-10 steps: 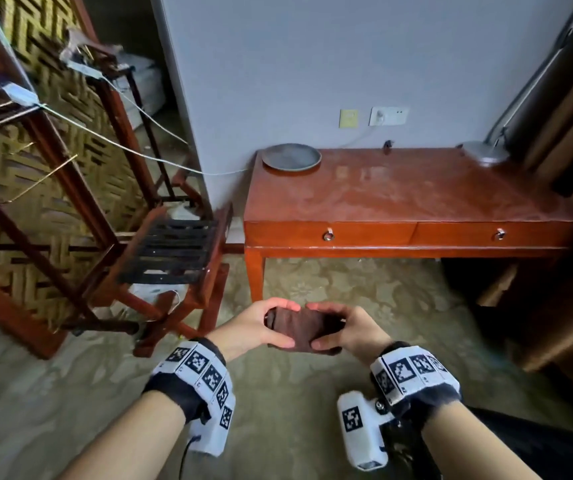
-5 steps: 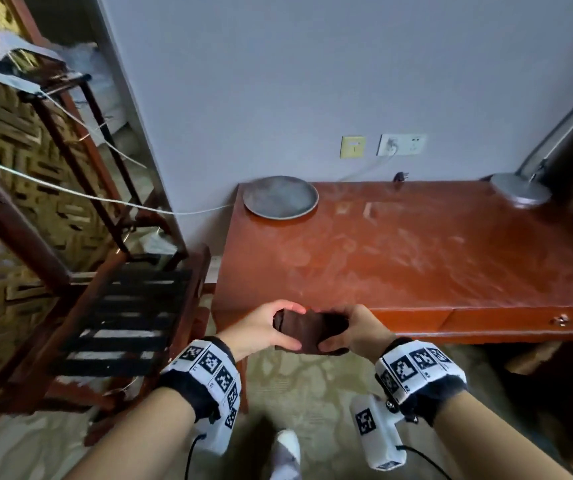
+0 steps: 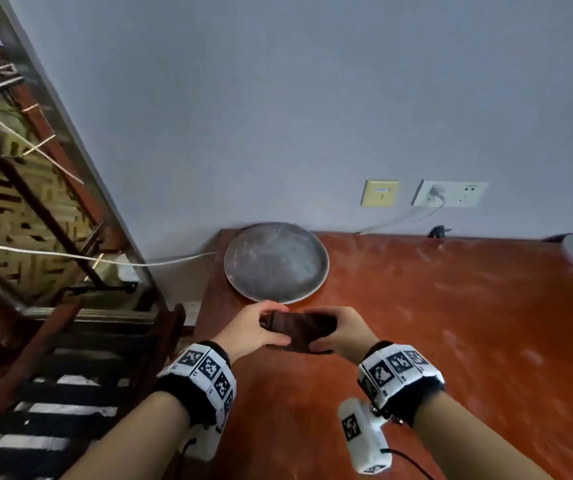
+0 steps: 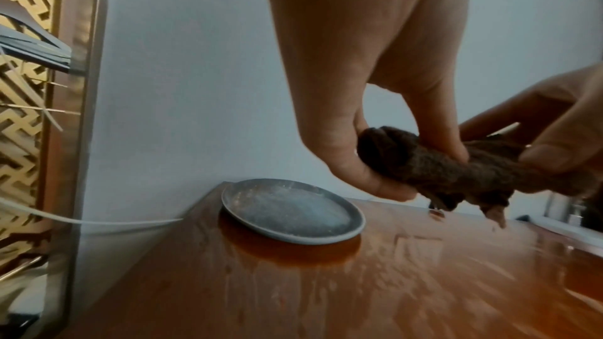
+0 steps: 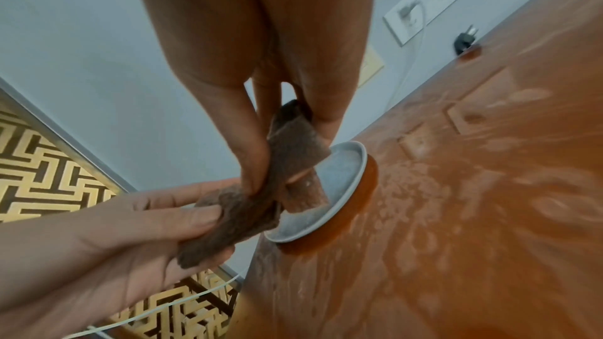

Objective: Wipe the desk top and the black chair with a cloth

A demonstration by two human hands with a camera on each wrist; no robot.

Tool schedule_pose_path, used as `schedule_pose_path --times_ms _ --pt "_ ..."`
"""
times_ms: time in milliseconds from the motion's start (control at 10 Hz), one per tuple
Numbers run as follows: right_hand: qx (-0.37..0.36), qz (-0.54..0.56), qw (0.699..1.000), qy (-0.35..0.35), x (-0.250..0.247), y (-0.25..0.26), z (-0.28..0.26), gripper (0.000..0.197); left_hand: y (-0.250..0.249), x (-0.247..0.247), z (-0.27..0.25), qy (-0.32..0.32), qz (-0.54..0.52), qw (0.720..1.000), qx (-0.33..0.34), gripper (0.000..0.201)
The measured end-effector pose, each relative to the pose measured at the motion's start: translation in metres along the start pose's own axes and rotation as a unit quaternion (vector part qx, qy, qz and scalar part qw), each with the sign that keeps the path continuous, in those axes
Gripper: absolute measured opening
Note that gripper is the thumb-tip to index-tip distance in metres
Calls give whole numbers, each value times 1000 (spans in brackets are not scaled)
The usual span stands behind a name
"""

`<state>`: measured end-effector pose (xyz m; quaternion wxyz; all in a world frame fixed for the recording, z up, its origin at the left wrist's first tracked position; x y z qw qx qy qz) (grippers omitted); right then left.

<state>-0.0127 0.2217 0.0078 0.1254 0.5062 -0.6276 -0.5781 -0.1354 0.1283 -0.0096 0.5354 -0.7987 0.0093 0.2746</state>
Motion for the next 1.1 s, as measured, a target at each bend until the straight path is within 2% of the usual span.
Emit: schedule_pose_path --times_ms 200,300,400,500,600,700,800,900,1100 --pt "-2 -52 999 3 -10 -5 111 64 21 -27 92 -51 12 998 -27 61" --pt "-3 -83 996 16 -3 -11 155 63 42 -36 126 -72 -10 995 -67 65" --pt "-5 -101 994 36 10 -17 187 60 66 -42 145 -102 19 988 -111 64" --pt "-3 -141 987 75 31 -33 202 57 85 -42 150 -126 104 975 -153 65" --pt "-21 -264 961 83 40 -34 200 54 78 -40 148 -149 202 960 -125 67" --pt "-101 -315 944 -4 31 -14 195 58 53 -35 145 -174 312 934 -4 61" --pt "-168 -278 946 17 40 -7 192 51 47 -26 148 -143 388 910 22 50" --pt "-106 -304 942 96 56 -28 194 43 62 -25 150 -123 392 910 -56 40" --pt "-59 -312 944 88 42 -13 195 33 33 -26 148 -88 452 885 -66 39"
Point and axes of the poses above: each hand's wrist, its own z-axis towards the middle knuckle, its own x-axis out of the palm, y = z × x, the point moved 9 cm from there along z, towards the middle knuckle, and after that the axes turned 6 degrees about z, right-handed, at the moved point
